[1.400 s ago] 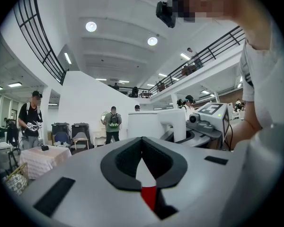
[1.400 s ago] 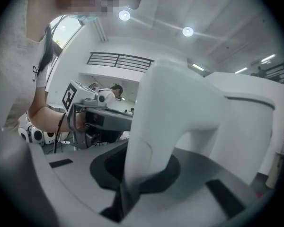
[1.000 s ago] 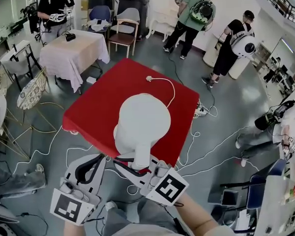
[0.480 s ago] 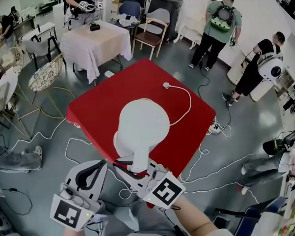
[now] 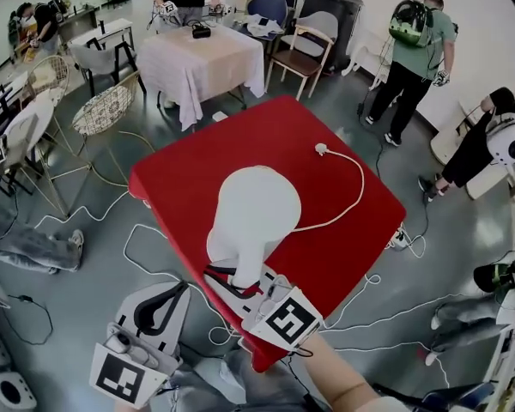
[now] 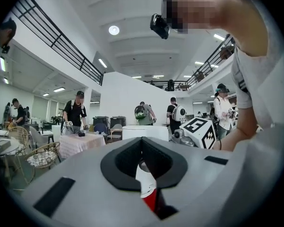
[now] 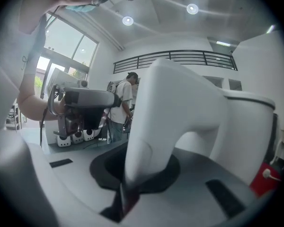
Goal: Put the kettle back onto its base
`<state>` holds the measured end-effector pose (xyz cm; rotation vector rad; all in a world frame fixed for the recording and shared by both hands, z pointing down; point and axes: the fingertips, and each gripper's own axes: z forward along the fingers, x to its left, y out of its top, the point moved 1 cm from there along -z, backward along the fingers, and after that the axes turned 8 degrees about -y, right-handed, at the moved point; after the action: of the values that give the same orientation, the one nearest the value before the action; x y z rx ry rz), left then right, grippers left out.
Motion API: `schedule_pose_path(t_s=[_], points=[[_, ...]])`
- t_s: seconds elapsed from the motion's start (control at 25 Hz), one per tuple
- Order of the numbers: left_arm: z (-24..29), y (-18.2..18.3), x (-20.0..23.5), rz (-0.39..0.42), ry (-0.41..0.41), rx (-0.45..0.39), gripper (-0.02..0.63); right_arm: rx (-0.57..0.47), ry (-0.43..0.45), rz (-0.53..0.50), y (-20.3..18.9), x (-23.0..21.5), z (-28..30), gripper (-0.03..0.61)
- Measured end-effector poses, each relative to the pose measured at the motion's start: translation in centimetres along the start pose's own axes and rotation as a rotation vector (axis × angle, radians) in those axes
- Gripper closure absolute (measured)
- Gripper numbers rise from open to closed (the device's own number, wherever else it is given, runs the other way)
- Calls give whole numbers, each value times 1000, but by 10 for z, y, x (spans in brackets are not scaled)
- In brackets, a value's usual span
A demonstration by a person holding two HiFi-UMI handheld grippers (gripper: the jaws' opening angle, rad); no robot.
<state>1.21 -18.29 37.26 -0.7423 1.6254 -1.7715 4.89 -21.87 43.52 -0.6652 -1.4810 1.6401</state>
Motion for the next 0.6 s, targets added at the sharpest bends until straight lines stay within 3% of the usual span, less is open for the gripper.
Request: schedule_pose_path(t_s=[0.6], points=[[18,-13,5,-12,47,7,603,-2,103,-42,-17,-2,10,549]])
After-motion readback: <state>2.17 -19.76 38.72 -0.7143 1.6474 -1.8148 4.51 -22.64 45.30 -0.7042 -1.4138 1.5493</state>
